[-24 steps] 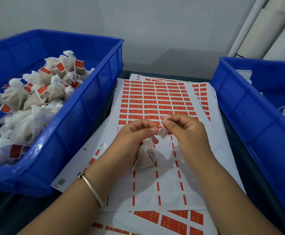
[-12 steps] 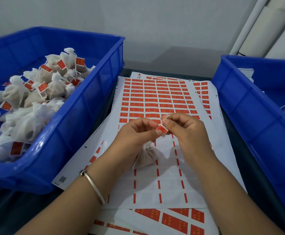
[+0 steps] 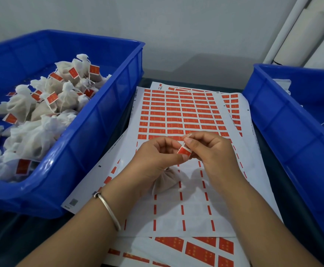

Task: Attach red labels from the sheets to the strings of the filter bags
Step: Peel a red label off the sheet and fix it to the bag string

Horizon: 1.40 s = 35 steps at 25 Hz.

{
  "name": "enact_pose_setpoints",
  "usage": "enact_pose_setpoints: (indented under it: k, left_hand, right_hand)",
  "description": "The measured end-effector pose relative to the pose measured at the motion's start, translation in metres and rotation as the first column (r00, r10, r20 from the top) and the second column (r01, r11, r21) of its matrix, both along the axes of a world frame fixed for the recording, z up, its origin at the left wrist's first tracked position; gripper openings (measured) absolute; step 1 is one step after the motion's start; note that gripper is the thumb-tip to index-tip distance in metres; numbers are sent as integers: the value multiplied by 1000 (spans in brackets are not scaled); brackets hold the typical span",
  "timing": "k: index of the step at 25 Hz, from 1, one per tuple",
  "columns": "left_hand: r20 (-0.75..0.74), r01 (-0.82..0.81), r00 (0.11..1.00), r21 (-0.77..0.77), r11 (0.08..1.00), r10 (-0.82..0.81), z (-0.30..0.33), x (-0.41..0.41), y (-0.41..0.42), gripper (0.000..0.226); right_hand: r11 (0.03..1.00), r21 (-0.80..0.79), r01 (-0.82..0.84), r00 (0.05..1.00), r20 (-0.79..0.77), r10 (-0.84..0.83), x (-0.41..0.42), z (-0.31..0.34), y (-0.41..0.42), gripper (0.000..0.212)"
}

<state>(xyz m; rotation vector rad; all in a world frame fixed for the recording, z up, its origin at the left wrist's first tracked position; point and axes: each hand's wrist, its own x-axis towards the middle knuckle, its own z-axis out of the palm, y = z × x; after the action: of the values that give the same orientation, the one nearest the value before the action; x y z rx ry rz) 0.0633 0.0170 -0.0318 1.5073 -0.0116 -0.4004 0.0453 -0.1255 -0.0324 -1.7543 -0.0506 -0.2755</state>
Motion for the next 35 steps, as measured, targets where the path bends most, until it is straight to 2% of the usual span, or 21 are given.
enact_pose_setpoints:
  k: [5, 9, 12, 15, 19, 22, 26, 28, 31, 33, 35]
  left_hand:
    - [9, 20, 1000, 36, 999, -20, 0, 0, 1, 16]
    - [32, -20, 999, 27, 999, 19, -2, 0, 2, 11]
    - [68, 17, 998, -5, 1000, -17, 1, 2, 8, 13]
    - [129, 35, 991, 82, 996, -45, 5, 3, 13, 16]
    - [196, 3, 979, 235, 972, -50, 10, 4, 10, 3]
    - [291, -18, 952, 346, 938, -89, 24, -1, 13, 9]
    - [367, -170, 926, 200, 965, 87, 62, -9, 41, 9]
    - [448, -297, 870, 146, 944, 205, 85, -13, 58, 9]
    - [599, -490, 707, 33, 871, 376, 121, -19, 88, 10]
    - [685, -609, 569, -22, 793, 456, 139, -22, 112, 10]
    - [748, -738, 476, 54, 672, 463, 145, -20, 137, 9]
  right_hand:
    - [1000, -2, -1, 1000, 5, 1, -1, -2, 0, 19]
    - [994, 9, -112, 994, -4, 112, -3, 0, -2, 21]
    - [998, 14, -64, 998, -13, 64, -1, 0, -5, 23]
    - [999, 12, -39, 999, -8, 39, -2, 0, -7, 22]
    - [999, -4, -47, 999, 21, 47, -6, 3, -4, 23]
    - [998, 8, -70, 997, 43, 70, -13, 5, -5, 33]
    - [986, 13, -169, 986, 5, 169, -22, 0, -5, 43]
    - [984, 22, -180, 983, -40, 180, -22, -6, -2, 41]
    - [981, -8, -195, 977, -88, 194, -19, -16, -1, 36]
    - [979, -21, -205, 972, -119, 201, -17, -21, -3, 31]
    - [975, -61, -213, 969, -142, 203, -16, -25, -4, 31]
